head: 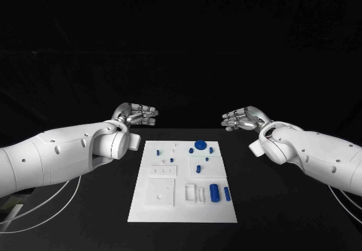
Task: Assemble the parts on the task board
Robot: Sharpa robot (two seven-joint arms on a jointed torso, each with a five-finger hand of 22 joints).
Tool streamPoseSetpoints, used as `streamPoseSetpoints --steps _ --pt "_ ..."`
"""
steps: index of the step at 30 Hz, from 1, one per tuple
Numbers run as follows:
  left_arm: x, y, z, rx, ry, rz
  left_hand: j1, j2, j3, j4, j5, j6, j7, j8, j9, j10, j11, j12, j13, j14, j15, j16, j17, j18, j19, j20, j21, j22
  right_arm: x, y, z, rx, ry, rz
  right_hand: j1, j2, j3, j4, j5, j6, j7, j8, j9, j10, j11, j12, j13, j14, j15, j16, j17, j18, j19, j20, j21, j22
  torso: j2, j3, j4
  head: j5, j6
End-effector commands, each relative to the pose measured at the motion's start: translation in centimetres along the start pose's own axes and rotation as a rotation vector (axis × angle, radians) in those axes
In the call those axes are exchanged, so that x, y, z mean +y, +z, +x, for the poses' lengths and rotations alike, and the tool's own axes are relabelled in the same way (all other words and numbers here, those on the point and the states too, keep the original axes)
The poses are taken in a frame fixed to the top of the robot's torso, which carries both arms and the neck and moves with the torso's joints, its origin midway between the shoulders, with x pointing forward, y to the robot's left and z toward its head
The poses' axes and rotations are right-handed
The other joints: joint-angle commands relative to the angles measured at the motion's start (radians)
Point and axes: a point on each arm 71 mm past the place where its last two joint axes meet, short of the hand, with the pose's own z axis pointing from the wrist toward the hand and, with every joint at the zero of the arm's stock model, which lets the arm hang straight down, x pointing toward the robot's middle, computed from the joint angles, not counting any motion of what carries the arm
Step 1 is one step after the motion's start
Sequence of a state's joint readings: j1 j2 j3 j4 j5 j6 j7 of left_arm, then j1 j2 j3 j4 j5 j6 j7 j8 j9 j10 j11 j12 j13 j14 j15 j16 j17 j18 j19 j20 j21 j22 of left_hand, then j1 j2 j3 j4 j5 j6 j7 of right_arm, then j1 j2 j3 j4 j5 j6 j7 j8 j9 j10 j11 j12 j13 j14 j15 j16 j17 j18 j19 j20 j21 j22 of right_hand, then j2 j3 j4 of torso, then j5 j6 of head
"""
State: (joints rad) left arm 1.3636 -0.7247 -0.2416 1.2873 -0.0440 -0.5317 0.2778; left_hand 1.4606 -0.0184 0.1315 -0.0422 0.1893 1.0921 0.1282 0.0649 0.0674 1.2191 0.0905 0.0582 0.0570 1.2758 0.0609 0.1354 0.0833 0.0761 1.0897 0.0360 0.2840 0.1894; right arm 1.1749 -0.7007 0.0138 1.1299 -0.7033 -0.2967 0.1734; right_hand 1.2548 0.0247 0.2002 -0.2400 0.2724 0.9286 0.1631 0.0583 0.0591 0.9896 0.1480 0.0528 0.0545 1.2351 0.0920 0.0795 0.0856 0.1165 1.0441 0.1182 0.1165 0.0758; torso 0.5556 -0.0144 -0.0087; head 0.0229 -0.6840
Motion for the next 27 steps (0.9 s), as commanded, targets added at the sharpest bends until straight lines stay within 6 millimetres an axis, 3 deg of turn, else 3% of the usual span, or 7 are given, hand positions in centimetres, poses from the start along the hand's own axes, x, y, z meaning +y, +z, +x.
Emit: streamPoseSetpoints --steps 1,3,7,14,18,23,27 --pt "-0.7 -0.3 0.8 0.076 0.017 0.029 -0.002 0.007 -0.003 -0.028 0.001 0.009 -0.002 -0.002 0.0 0.013 -0.003 0.0 0.001 0.005 -0.006 0.004 -0.006 -0.022 -0.06 -0.009 0.082 0.072 1.4 0.5 0.7 0.068 -0.301 -0.117 -0.011 -0.032 0.043 -0.045 0.076 0.167 -0.028 0.006 0.005 0.147 -0.049 0.004 0.003 0.279 -0.087 0.075 0.071 0.037 0.269 -0.089 0.107 0.039 0.02 -0.0063 0.0172 -0.004 0.011" --pt "-1.0 -0.6 1.0 0.092 0.017 0.037 -0.004 0.011 -0.004 -0.041 0.0 0.014 -0.006 -0.001 0.0 0.03 -0.011 -0.002 0.0 0.019 -0.013 0.015 -0.004 -0.019 -0.083 -0.014 0.13 0.113 2.1 0.8 1.0 0.078 -0.378 -0.143 -0.008 -0.044 0.051 -0.045 0.072 0.179 -0.033 0.004 0.004 0.162 -0.057 0.005 0.003 0.272 -0.103 0.222 0.159 0.035 0.338 -0.122 0.155 0.063 0.03 -0.0098 0.0241 -0.006 0.013" --pt "-1.8 -1.1 1.3 0.118 0.016 0.052 -0.015 0.016 -0.006 -0.054 -0.001 0.013 -0.006 -0.001 0.0 0.036 -0.012 -0.001 0.001 0.017 -0.014 0.025 -0.002 -0.018 -0.129 -0.014 0.193 0.171 3.4 1.5 1.6 0.1 -0.518 -0.178 -0.019 -0.071 0.083 -0.047 0.07 0.186 -0.04 0.005 0.004 0.17 -0.063 0.005 0.003 0.261 -0.112 0.508 0.321 0.039 0.384 -0.144 0.258 0.136 0.049 -0.0152 0.0375 -0.009 0.02" --pt "-2.6 -2.0 2.0 0.152 0.007 0.071 -0.048 0.01 -0.003 -0.056 0.0 0.005 -0.006 -0.002 0.0 0.017 -0.007 0.0 0.001 0.01 -0.01 0.035 -0.001 -0.014 -0.161 -0.006 0.224 0.207 4.9 2.3 3.0 0.132 -0.716 -0.195 -0.03 -0.092 0.122 -0.044 0.039 0.179 -0.042 0.004 0.004 0.164 -0.063 0.004 0.003 0.243 -0.108 0.676 0.419 0.065 0.367 -0.138 0.395 0.268 0.077 -0.0187 0.0594 -0.016 0.026" --pt "-3.1 -2.4 2.3 0.168 0.003 0.079 -0.053 0.004 0.0 -0.057 -0.001 0.003 -0.004 -0.002 0.0 0.003 -0.002 0.0 0.001 0.009 -0.009 0.038 0.0 -0.011 -0.155 -0.004 0.221 0.205 5.4 2.7 3.8 0.142 -0.816 -0.195 -0.031 -0.103 0.143 -0.044 0.027 0.181 -0.043 0.003 0.004 0.173 -0.065 0.004 0.003 0.226 -0.108 0.747 0.443 0.038 0.392 -0.154 0.447 0.319 0.094 -0.0213 0.0715 -0.023 0.031" --pt "-3.5 -2.7 2.6 0.184 -0.001 0.086 -0.061 -0.003 0.006 -0.057 -0.002 -0.003 -0.002 -0.002 0.0 -0.004 0.001 0.0 0.001 0.008 -0.008 0.043 0.001 -0.008 -0.148 -0.002 0.213 0.202 5.9 3.1 4.5 0.137 -0.9 -0.194 -0.037 -0.115 0.173 -0.042 0.023 0.181 -0.046 0.004 0.004 0.174 -0.066 0.004 0.004 0.216 -0.107 0.793 0.439 0.043 0.38 -0.154 0.48 0.376 0.109 -0.0231 0.0819 -0.029 0.037" --pt "-4.0 -2.9 3.0 0.201 -0.002 0.096 -0.065 -0.006 0.009 -0.057 -0.004 -0.005 -0.001 -0.002 0.0 -0.01 0.003 0.001 0.002 0.005 -0.007 0.043 0.0 -0.008 -0.146 -0.001 0.207 0.198 6.0 3.3 4.7 0.127 -0.948 -0.186 -0.036 -0.129 0.203 -0.042 0.016 0.184 -0.046 0.004 0.004 0.173 -0.066 0.004 0.004 0.213 -0.106 0.816 0.435 0.046 0.376 -0.153 0.492 0.406 0.123 -0.0289 0.0937 -0.04 0.047"
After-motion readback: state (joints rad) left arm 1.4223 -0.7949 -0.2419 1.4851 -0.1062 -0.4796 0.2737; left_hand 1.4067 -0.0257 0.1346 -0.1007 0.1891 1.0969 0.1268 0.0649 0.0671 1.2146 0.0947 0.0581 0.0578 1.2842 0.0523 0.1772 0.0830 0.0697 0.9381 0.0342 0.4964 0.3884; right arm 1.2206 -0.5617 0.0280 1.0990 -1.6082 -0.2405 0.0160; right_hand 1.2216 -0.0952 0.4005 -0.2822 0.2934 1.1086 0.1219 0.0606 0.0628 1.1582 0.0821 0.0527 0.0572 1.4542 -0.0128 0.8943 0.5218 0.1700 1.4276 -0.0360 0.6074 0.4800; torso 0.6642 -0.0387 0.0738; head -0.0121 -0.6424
